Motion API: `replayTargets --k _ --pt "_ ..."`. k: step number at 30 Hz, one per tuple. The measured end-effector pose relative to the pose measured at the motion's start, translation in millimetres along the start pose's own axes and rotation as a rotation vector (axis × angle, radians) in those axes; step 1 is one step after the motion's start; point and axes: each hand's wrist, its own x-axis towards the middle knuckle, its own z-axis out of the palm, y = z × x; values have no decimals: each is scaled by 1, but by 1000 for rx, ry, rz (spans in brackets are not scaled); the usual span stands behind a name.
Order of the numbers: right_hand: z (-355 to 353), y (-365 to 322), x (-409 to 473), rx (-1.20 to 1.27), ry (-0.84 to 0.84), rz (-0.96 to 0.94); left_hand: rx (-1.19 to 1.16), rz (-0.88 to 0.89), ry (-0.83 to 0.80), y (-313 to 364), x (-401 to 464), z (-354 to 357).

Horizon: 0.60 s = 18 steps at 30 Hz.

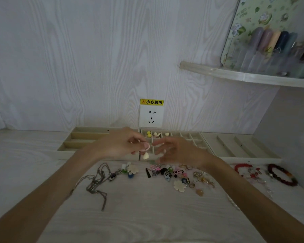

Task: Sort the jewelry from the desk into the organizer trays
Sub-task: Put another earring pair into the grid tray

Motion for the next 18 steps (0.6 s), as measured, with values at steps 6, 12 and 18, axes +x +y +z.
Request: replayTargets --k 6,12,18 --pt "11 -8 1 519 22 9 -61 0 168 11 8 -6" --pt "-25 1 12 430 358 -8 -163 23 182 10 47 -3" --pt "-60 22 52 120 552 51 -1 -87 346 -2 116 16"
